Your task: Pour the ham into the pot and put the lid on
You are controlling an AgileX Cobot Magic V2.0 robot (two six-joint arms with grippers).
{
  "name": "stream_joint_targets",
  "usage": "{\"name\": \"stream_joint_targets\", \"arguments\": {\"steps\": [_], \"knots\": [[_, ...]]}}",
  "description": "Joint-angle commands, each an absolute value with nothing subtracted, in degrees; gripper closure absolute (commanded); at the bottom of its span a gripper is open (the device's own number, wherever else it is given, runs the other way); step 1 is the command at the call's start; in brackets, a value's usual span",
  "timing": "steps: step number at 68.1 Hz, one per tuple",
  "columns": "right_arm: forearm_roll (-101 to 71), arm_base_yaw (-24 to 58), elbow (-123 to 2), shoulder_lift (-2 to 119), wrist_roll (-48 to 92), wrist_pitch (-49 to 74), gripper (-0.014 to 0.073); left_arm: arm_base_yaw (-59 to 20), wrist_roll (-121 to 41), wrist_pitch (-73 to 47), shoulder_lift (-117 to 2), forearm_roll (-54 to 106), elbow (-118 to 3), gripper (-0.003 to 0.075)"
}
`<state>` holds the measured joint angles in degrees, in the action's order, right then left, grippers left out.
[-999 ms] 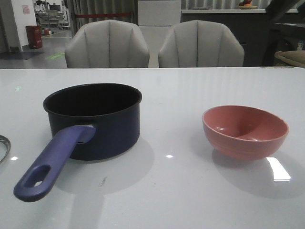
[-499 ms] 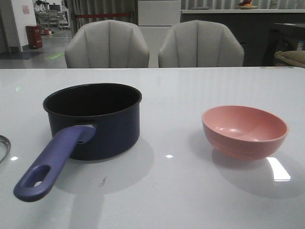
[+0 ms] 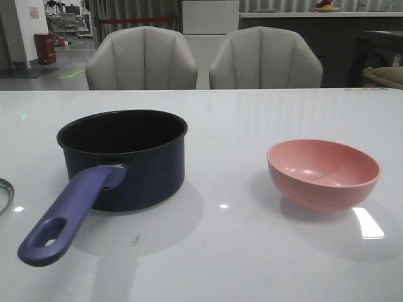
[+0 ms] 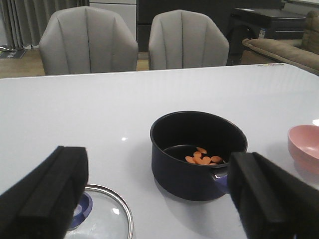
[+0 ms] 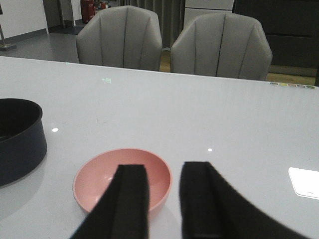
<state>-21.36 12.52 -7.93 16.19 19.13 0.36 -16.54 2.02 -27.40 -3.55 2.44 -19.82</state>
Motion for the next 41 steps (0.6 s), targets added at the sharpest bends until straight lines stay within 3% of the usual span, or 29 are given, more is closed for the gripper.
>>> {"name": "stream_joint_targets", "arguments": {"steps": [1,16,23,41], "knots": [[-21.50,12.42,-9.51,16.53,19.29,-2.69,0.0452,-16.94,2.06,-22.75,-4.13,3.23,-21.24,0.0103],[-21.50,12.42,-9.51,16.53,19.29,-2.82,0.0444,-16.94,4.72,-27.92,-7.89,3.64,-25.96,0.0103],[-21.50,12.42,-9.51,16.53,19.29,-2.82,0.0444,-16.94,6.02,-34.67,-15.69,0.98,-30.36,0.0095],[-21.50,12.42,-9.51,16.53,19.29,-2.82,0.0444,-15.76,19.46,-36.65,-32.20,-10.61,-37.15,0.0078]]}}
